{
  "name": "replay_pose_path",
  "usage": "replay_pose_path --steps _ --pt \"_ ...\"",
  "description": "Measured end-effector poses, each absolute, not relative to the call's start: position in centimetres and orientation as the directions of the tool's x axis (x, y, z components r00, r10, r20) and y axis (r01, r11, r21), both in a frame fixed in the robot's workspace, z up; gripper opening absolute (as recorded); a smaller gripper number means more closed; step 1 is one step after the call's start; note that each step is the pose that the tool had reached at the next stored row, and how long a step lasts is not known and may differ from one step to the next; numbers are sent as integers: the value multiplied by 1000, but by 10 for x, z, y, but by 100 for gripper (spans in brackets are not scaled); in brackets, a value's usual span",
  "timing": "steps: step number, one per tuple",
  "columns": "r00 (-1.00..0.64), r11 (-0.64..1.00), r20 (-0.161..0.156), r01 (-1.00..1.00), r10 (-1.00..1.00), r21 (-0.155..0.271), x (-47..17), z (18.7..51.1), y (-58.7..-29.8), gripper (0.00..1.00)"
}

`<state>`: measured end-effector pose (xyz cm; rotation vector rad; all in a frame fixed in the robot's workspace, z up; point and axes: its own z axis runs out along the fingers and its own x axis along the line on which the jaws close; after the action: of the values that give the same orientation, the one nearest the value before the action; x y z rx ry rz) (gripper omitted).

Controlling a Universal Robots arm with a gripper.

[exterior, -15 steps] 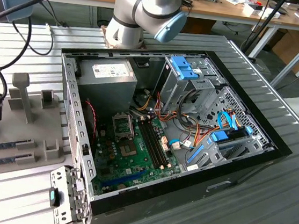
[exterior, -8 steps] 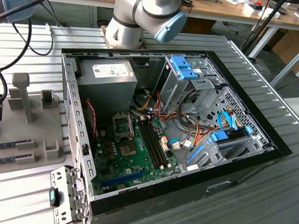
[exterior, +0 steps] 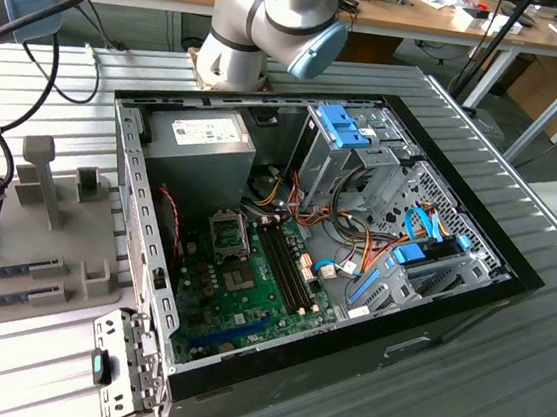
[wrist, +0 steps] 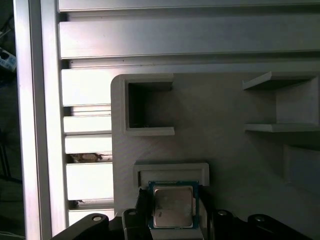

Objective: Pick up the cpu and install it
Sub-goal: 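Pick up the cpu and move it towards the insertion slot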

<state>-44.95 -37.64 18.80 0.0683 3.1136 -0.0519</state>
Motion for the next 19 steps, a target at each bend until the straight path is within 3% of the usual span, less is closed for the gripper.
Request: replay_pose_path --steps 19 --pt "-999 999 -28 44 43 -31 -449 192 -376 47"
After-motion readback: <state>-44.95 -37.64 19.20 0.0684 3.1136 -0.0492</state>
